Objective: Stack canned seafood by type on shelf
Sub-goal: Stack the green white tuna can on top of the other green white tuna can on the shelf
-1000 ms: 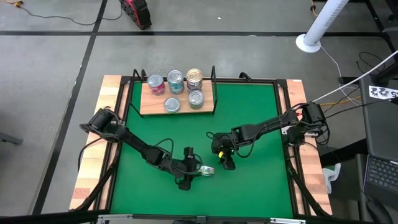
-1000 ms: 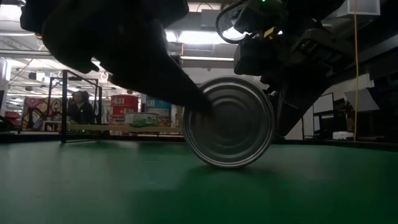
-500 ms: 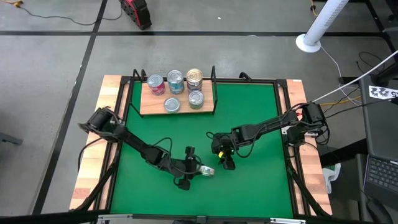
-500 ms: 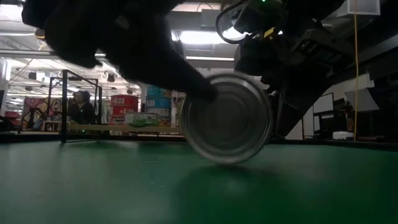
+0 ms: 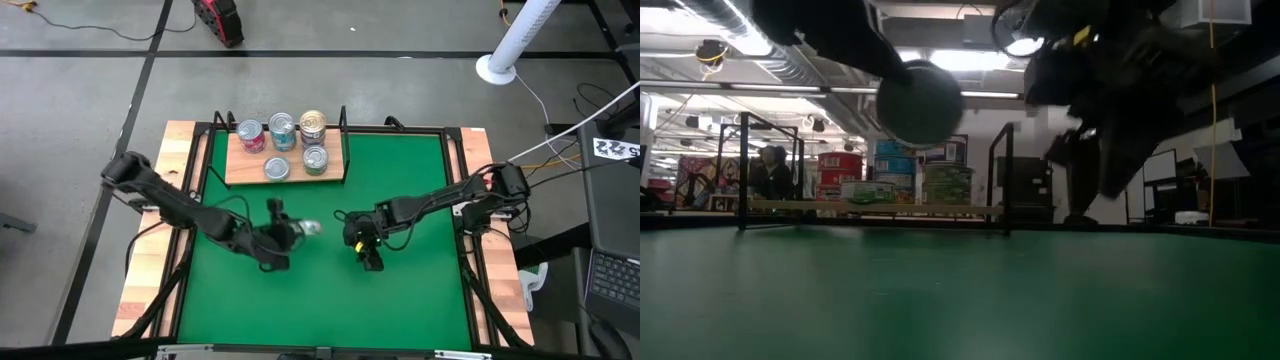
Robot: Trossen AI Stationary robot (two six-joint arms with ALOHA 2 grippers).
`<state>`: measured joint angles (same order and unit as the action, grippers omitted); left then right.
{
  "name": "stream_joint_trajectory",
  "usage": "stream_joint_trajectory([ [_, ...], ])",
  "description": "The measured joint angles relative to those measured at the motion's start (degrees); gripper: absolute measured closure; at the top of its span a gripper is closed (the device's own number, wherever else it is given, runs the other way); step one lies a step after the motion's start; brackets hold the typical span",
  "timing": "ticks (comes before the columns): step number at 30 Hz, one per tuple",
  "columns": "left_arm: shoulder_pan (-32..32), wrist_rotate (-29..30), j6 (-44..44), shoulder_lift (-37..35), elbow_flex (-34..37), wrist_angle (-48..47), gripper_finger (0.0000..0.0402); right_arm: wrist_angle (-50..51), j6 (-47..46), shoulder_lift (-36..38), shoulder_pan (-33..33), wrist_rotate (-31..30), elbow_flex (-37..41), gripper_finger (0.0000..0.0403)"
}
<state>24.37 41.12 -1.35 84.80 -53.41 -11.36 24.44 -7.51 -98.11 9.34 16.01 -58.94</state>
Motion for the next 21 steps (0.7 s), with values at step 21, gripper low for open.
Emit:
stream_joint_trajectory([
  [21, -19.1, 13.6, 9.5, -8.9, 1.5, -21.1, 0.0255, 6.0, 1.3, 43.4, 0.0, -20.1, 7.8, 0.0166],
])
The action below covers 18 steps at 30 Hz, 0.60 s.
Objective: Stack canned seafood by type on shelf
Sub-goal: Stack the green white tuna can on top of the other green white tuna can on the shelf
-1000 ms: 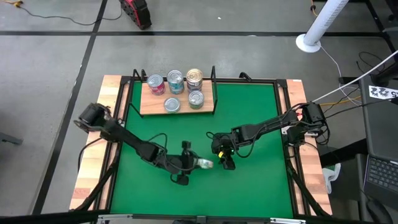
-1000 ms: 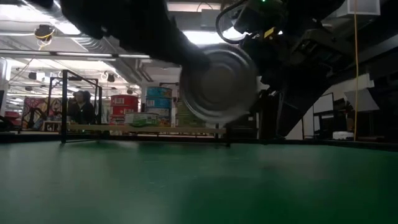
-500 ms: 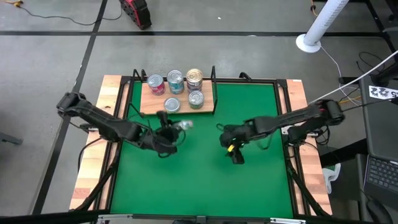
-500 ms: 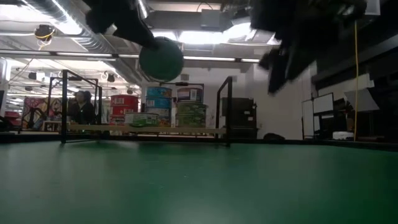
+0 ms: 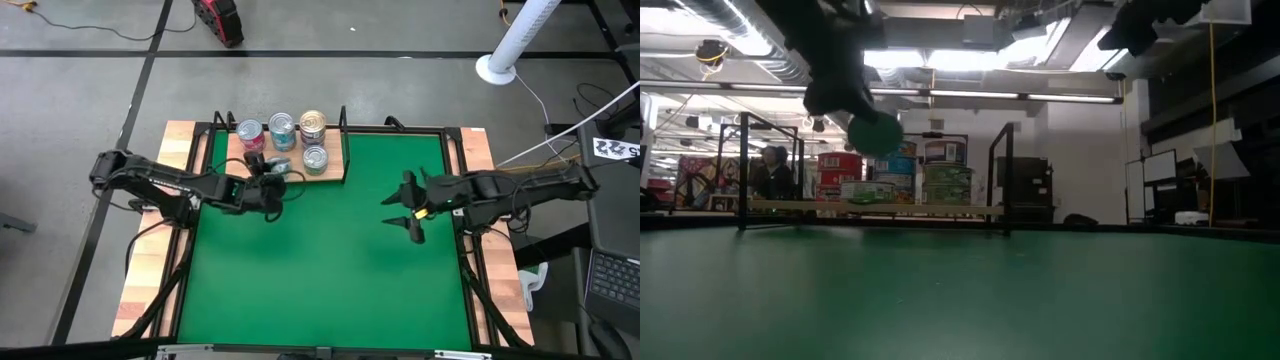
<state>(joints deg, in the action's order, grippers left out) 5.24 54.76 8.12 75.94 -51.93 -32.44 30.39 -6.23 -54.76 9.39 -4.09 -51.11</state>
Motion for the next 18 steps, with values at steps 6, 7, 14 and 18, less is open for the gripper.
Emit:
stream_joint_trajectory([
  [6, -3.5, 0.0, 2.8, 1.0, 2.6, 0.1, 0.0255, -13.7, -1.0, 7.9, 0.0, 0.4, 11.2, 0.0166],
  [7, -3.9, 0.0, 3.4, 1.3, 2.8, 0.6, 0.0255, -16.1, -1.1, 8.9, 0.0, 0.8, 13.1, 0.0166],
  [14, -6.0, 0.0, 9.1, 5.0, 4.6, 4.7, 0.0254, -33.0, -1.1, 13.1, 0.0, 2.3, 25.6, 0.0166],
  [18, -6.6, 2.1, 12.3, 7.6, 4.7, 5.2, 0.0254, -37.7, -2.4, 14.0, 0.0, 2.3, 30.1, 0.0166],
])
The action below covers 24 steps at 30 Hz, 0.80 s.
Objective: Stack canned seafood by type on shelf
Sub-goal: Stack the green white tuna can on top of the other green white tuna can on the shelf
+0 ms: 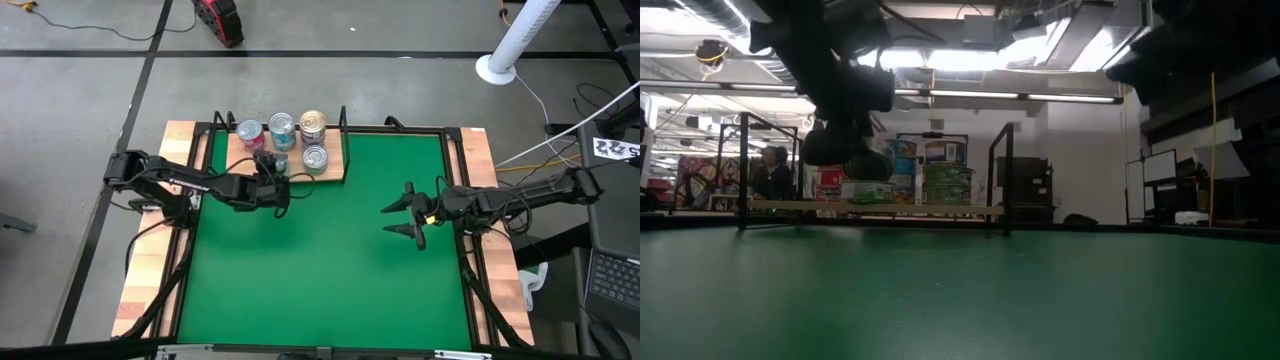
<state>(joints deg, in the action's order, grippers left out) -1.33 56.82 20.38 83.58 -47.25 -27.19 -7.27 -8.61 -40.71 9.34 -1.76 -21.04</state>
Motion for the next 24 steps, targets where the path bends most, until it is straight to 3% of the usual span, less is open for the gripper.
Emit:
stream_joint_trajectory([
  [6, -0.1, 1.5, 0.5, 1.3, -0.1, -0.2, 0.0245, -0.3, -2.1, 0.3, 0.0, -0.2, 2.6, 0.0166],
  [9, -0.1, -0.8, 0.9, 1.4, 0.0, -0.5, 0.0225, -0.4, -2.1, 0.3, 0.0, -0.1, 2.9, 0.0166],
  [18, -0.2, -0.3, -1.5, 1.4, 0.1, -0.3, 0.0168, -0.4, -2.1, 0.3, 0.0, -0.2, 2.9, 0.0166],
  [24, -1.6, -9.3, -3.9, 1.4, 0.1, 0.5, 0.0163, -0.8, -2.1, 0.9, 0.0, -0.2, 2.9, 0.0166],
])
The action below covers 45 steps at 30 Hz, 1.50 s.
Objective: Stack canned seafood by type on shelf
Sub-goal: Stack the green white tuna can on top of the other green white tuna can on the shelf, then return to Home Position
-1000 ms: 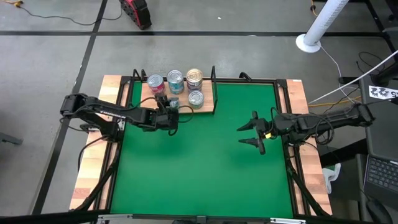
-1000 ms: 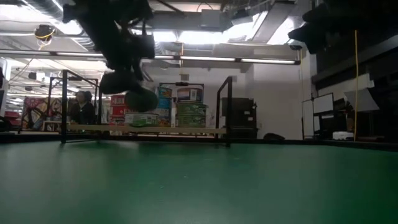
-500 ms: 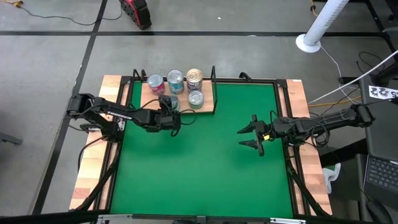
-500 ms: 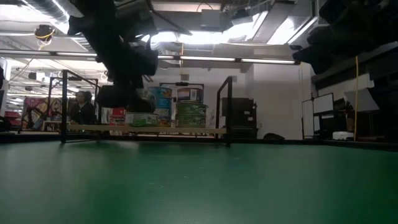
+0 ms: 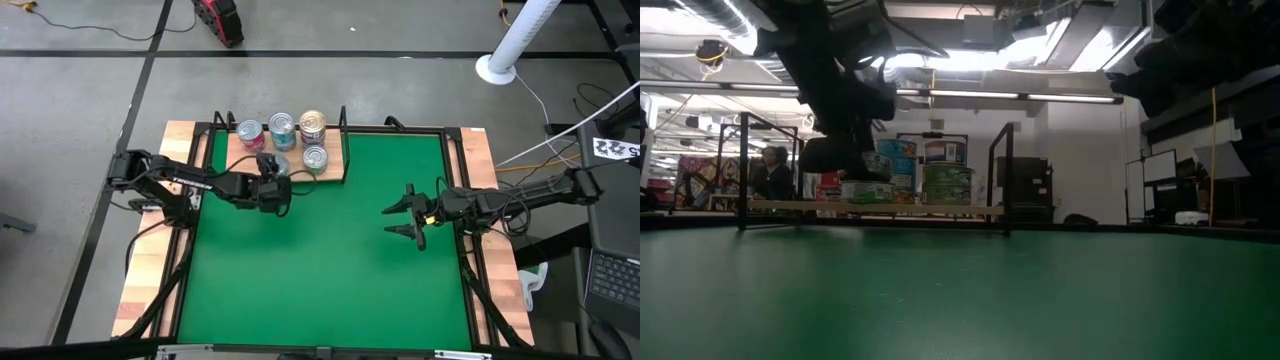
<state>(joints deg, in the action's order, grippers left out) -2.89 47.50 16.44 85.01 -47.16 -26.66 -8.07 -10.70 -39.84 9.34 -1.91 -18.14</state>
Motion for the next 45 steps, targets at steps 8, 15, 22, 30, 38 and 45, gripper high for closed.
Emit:
stream_joint_trajectory([
  [8, -3.4, -2.2, -0.3, 0.0, 0.0, 1.0, 0.0163, 0.7, 0.0, 4.3, 0.0, 0.0, 0.0, 0.0166],
  [15, -6.8, -10.6, -0.2, -0.2, -0.2, 5.2, 0.0163, 1.8, 0.6, 5.3, 0.0, 0.0, 0.0, 0.0166],
  [22, -7.4, -11.5, -1.1, -0.3, -2.2, 6.3, 0.0163, 2.7, 0.5, 5.3, 0.0, 1.5, 0.0, 0.0166],
  [30, -6.1, -11.1, -2.0, -0.4, -6.9, 3.0, 0.0163, 4.1, 0.5, 5.2, 0.0, 1.5, 0.0, 0.0166],
  [38, -2.4, -10.1, -7.1, -0.7, -21.1, -12.9, 0.0163, 4.9, 0.5, 4.4, 0.0, 1.5, 0.0, 0.0166],
  [45, 0.7, -9.9, -13.5, -0.7, -37.0, -35.4, 0.0163, 0.4, 0.7, 5.2, 0.0, 0.9, 0.0, 0.0166],
])
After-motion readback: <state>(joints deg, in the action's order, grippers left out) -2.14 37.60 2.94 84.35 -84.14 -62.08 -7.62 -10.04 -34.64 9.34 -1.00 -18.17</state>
